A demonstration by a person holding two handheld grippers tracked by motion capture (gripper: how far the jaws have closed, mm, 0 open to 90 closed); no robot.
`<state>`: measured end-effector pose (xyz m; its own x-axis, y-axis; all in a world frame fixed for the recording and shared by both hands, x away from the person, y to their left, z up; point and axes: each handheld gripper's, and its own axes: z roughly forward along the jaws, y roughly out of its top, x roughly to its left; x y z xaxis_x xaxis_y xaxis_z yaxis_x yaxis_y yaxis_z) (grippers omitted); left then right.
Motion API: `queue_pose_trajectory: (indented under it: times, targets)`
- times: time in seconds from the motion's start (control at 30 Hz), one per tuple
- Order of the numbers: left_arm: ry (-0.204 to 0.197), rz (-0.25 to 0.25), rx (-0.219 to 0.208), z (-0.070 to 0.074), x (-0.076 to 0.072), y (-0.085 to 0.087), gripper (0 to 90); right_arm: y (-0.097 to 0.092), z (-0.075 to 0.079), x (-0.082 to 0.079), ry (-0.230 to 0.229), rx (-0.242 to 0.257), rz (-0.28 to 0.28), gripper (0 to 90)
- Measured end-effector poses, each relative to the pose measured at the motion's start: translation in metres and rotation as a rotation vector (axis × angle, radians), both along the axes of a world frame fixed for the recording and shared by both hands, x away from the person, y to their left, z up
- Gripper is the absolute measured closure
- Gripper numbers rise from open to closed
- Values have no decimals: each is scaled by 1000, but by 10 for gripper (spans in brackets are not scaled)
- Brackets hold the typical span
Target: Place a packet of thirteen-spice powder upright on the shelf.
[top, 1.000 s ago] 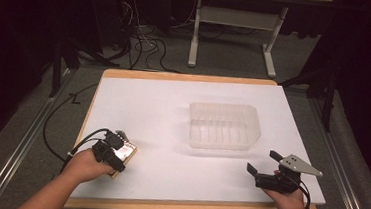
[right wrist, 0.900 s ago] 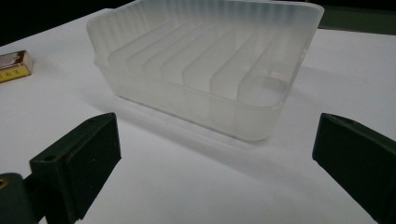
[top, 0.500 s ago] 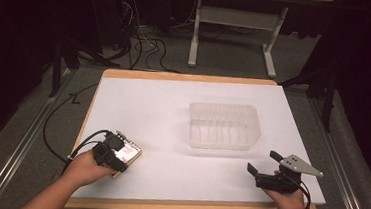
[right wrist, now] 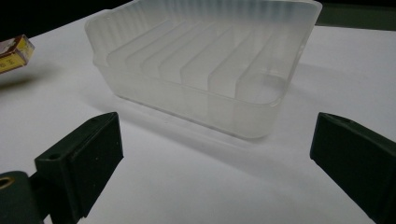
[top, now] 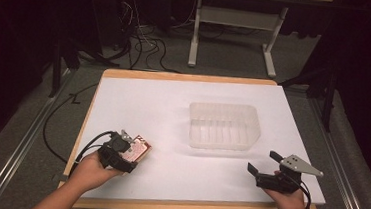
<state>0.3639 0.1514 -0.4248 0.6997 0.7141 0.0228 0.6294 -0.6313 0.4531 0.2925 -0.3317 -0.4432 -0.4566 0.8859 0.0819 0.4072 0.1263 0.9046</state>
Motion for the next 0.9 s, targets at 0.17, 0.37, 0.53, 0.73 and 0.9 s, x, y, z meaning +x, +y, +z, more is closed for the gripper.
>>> queue_pose_trajectory:
  times: [0.17, 0.37, 0.53, 0.73, 0.9]
  targets:
    - [-49, -16, -78, -2, -3, -8, 326, -1, 3, -2, -34, -16, -17, 41]
    - [-80, -37, -144, -3, -9, -14, 326, 0, 2, -2, -35, -20, -16, 41]
    - [-109, -47, -211, -4, -13, -20, 326, 1, 2, -3, -46, -26, -12, 46]
    - [-145, -52, -258, -5, -15, -24, 326, 2, 0, -3, -44, -31, -13, 50]
    - [-169, -58, -294, -5, -17, -27, 326, 1, -2, -3, -39, -27, -18, 53]
